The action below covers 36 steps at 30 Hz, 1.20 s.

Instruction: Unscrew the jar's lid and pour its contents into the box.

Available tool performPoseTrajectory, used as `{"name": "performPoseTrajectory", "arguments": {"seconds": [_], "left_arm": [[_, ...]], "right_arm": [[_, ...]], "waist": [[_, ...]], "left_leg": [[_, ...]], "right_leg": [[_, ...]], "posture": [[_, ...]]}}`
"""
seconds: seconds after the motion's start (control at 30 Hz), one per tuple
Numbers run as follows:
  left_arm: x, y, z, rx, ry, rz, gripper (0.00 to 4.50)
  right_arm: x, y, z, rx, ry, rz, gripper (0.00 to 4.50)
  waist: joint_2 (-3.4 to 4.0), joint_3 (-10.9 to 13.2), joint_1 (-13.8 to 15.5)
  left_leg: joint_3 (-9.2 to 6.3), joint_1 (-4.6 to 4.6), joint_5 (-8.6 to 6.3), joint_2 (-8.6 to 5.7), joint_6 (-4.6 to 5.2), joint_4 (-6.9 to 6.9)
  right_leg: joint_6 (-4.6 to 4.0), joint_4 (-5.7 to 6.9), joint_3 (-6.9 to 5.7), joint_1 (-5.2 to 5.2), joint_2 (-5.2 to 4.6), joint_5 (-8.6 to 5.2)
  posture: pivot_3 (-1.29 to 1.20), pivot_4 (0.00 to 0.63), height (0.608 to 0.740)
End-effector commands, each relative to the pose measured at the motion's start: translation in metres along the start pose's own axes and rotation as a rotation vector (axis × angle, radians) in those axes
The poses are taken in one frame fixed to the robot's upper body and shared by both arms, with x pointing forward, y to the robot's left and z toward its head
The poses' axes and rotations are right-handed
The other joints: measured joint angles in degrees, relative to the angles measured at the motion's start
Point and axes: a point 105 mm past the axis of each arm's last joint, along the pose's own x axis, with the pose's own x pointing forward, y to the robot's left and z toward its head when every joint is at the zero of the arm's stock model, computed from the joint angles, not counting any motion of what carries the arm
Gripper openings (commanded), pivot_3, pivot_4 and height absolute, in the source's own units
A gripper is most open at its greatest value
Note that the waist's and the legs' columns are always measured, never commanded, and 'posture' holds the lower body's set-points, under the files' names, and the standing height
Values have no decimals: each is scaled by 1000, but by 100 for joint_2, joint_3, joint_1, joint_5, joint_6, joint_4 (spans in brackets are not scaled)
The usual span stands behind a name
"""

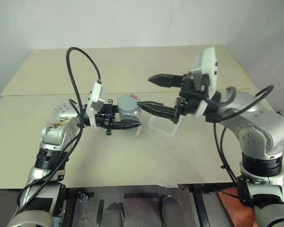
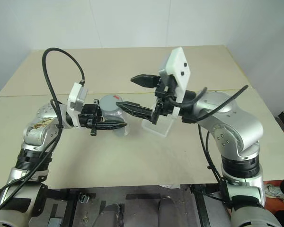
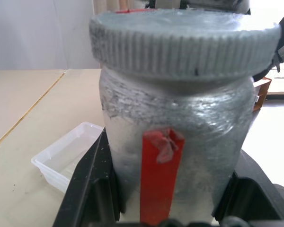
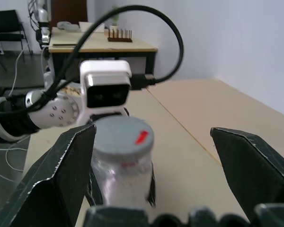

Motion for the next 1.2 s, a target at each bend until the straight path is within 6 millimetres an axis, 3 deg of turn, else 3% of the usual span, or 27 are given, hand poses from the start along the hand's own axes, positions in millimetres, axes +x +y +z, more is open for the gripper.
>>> {"name": "performPoseTrajectory", "arguments": {"seconds": [0.03,0.27,0.43,1.2], "left_arm": [[2,0,11,48,-8,-19,1941],[2,-2,10,46,-3,-23,1941],[1,-2,12,52,1,-16,1941],[-3,0,12,64,10,-1,1941]], "right_arm": [[12,7,8,-38,-10,22,4476],[36,8,3,-45,16,15,4476],[40,2,1,-35,20,-3,4476],[7,-19,-9,-49,89,-116,4476]], "waist": [[0,0,0],[1,0,-1],[1,0,4],[1,0,4]], "left_leg": [[0,0,0,0,0,0],[-1,-1,0,0,0,0],[-1,-2,0,0,0,0],[0,-2,0,0,0,0]], "right_leg": [[0,1,0,-2,0,0],[0,1,0,-2,0,0],[0,1,0,-2,0,0],[0,0,0,-2,0,0]], "posture": [[0,150,740],[0,150,740],[0,150,740],[0,150,740]]}}
